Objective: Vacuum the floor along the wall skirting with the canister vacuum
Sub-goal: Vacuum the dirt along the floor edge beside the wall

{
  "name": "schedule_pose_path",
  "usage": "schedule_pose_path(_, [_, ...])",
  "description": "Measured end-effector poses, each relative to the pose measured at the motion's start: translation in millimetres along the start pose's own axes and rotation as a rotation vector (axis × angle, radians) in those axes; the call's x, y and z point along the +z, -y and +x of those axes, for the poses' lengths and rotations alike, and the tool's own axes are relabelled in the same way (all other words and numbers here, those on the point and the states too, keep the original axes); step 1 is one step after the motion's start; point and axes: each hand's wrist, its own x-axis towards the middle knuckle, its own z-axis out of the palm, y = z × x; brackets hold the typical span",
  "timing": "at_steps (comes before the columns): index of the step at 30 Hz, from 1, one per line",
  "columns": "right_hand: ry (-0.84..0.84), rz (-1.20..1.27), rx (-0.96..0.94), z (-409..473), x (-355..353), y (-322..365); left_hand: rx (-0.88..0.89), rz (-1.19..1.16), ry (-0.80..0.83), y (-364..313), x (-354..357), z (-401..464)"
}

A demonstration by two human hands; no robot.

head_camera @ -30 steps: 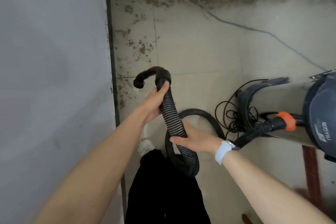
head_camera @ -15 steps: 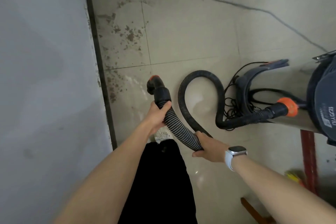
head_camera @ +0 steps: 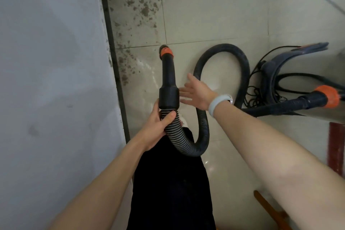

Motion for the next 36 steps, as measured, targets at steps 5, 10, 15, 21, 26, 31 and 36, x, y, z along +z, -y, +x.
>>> schedule_pose_path(5, [-0.087,0.099,-0.104,19.4,47.6,49.2,0.047,0.208,0.085,20.5,-5.1,-7.6])
schedule_pose_path(10, [-0.301,-0.873,-0.302,38.3,44.2,43.4,0.015,0.625,0.152,22.5,-17.2,19.3])
schedule_pose_path(15, [-0.167,-1.937,-0.466,57.3,-0.3,10.0,-0.023,0.669,-0.214,22.3,-62.5,57.1])
schedule_pose_path(21, [-0.360,-1.980,-0.449,104.4,-76.4,9.3,-0.032,0.795,-0.397,45.8,-105.8,90.0])
schedule_pose_path(26, [-0.131,-1.990,-0.551,158.3,-86.7,10.5,-0.056,0.738,-0.537,85.5,-116.0,137.7])
schedule_pose_path(31, [0.059,-2.089,-0.503,210.9,-110.0,-16.3,-0.064,0.732,-0.604,123.5,-127.9,187.7])
schedule_pose_path(36, [-0.030,-2.228,-0.747,237.3,-112.9,-14.4,-0.033,0.817,-0.669,151.1,-141.5,236.0])
